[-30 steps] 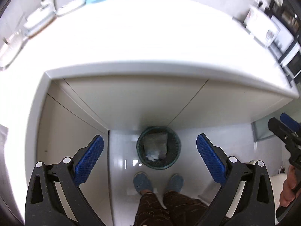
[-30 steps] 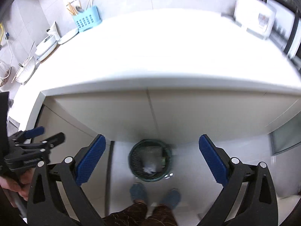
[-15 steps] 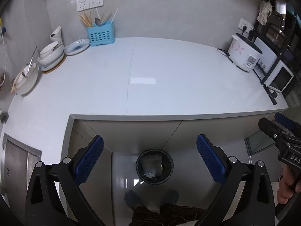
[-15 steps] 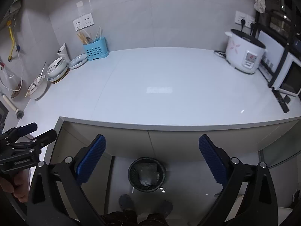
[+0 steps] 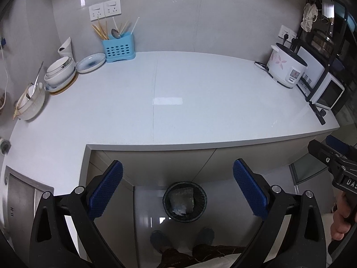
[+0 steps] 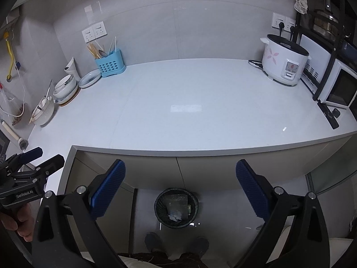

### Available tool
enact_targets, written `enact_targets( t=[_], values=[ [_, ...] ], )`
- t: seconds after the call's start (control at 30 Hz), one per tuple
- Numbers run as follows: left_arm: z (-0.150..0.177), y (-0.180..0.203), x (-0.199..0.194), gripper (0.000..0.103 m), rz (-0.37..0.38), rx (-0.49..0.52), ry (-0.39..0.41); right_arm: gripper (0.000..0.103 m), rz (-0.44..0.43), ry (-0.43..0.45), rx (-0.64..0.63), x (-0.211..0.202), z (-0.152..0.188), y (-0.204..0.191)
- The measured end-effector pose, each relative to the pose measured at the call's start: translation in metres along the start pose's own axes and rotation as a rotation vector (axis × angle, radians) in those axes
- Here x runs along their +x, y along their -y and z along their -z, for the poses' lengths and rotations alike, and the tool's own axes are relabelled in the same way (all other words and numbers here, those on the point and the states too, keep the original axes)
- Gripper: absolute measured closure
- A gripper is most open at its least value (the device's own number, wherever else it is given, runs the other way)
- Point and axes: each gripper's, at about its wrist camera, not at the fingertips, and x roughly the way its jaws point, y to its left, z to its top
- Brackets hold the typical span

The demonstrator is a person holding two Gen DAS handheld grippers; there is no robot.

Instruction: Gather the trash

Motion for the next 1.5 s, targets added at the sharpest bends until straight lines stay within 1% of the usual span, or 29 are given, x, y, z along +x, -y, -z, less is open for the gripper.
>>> enact_targets(
  t=[0.17, 0.57, 0.97, 1.5],
  values=[
    [-0.001, 0.0, 0.001, 0.006, 0.011, -0.015, -0.005, 0.008, 0.002, -0.005, -0.006, 0.001, -0.001, -0.002],
    [-0.001, 0.004, -0.001, 0.006, 0.009, -0.014, -0.002, 0.008, 0.004, -0.013, -0.023, 0.003, 0.0, -0.003],
    [0.0, 0.009, 0.0, 0.006, 0.027, -0.01, -0.013, 0.008, 0.013, -0.011, -0.031, 0.002, -0.001, -0.001],
    [0.004, 0.017, 0.0, 0.006, 0.015, 0.004, -0.018, 0.008, 0.017, -0.009, -0.037, -0.001, -0.001, 0.004]
  ],
)
